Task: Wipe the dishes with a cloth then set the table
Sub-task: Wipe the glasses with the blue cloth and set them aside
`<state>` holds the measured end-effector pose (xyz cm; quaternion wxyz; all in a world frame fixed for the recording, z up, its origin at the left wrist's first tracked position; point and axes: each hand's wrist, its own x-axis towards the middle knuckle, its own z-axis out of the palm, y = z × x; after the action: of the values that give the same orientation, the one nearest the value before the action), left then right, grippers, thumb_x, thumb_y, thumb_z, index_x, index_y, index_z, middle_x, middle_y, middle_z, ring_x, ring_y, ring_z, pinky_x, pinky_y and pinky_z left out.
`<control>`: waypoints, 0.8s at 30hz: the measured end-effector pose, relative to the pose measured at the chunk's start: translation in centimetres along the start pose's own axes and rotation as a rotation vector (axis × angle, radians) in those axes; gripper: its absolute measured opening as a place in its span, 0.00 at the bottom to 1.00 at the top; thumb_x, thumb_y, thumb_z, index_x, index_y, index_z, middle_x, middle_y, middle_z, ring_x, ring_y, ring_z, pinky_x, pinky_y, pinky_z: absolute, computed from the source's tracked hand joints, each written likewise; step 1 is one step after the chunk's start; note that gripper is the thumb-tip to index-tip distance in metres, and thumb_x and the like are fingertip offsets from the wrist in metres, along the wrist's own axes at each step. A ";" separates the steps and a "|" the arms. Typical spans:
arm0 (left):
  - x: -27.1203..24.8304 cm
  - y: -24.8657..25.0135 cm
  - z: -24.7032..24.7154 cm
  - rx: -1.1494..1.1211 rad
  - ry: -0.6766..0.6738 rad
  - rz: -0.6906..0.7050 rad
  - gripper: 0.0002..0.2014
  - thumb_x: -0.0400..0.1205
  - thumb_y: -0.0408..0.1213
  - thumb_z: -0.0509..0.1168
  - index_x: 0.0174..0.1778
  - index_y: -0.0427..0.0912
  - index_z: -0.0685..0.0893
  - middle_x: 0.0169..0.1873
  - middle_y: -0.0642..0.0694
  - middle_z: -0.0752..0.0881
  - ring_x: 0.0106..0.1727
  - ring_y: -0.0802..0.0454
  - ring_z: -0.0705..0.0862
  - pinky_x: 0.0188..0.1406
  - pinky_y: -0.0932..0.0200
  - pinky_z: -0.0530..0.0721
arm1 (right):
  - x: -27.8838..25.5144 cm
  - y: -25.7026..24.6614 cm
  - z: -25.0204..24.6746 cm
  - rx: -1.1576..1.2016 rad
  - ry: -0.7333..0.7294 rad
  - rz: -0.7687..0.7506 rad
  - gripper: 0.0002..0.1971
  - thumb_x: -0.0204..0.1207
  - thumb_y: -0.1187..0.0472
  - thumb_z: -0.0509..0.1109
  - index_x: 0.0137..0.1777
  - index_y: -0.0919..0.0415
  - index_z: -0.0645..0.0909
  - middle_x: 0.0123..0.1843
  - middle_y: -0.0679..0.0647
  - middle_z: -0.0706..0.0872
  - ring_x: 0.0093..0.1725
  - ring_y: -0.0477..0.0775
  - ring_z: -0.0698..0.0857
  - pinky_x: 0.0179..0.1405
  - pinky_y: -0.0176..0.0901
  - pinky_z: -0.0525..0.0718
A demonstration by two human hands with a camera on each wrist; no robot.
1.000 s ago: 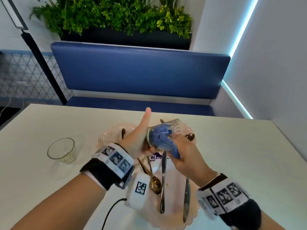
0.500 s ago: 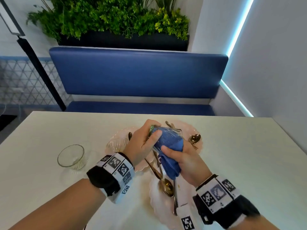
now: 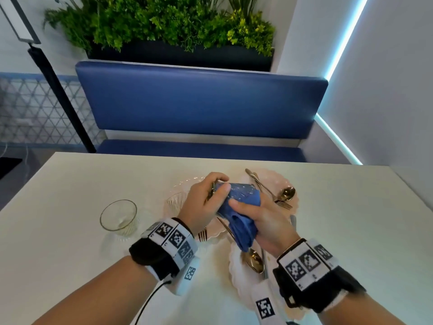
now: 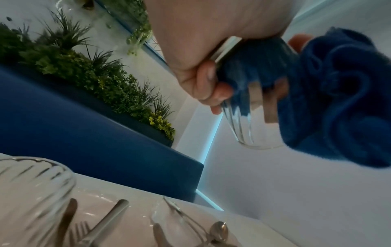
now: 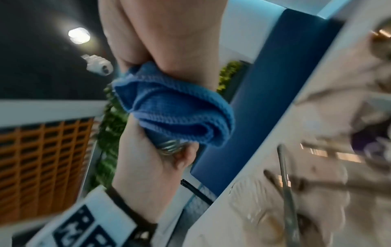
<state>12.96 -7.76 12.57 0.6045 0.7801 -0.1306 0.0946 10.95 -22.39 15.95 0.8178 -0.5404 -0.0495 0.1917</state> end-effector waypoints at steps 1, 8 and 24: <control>-0.2 -0.3 0.1 -0.023 0.020 -0.034 0.14 0.74 0.58 0.55 0.48 0.57 0.78 0.39 0.49 0.86 0.40 0.61 0.83 0.43 0.62 0.82 | 0.2 0.3 0.0 -0.180 0.063 -0.057 0.09 0.77 0.71 0.66 0.56 0.66 0.81 0.48 0.60 0.89 0.47 0.52 0.89 0.48 0.41 0.88; -0.7 0.8 -1.4 -0.464 -0.414 -0.575 0.24 0.78 0.59 0.60 0.65 0.49 0.77 0.57 0.42 0.87 0.54 0.42 0.88 0.52 0.47 0.86 | 0.4 -0.3 0.7 -0.786 0.172 -0.370 0.20 0.79 0.55 0.64 0.40 0.76 0.81 0.30 0.68 0.85 0.30 0.54 0.84 0.32 0.36 0.81; -2.4 0.1 3.7 -0.161 0.085 -0.087 0.45 0.58 0.49 0.81 0.66 0.73 0.64 0.64 0.58 0.74 0.66 0.57 0.78 0.62 0.60 0.81 | 0.6 1.2 -1.2 0.248 0.291 0.220 0.34 0.68 0.39 0.72 0.68 0.61 0.77 0.74 0.63 0.75 0.66 0.63 0.80 0.66 0.54 0.77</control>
<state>10.61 -11.14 10.99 0.6738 0.7292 -0.0778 0.0906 11.57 -22.78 14.28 0.8507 -0.4597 0.1525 0.2044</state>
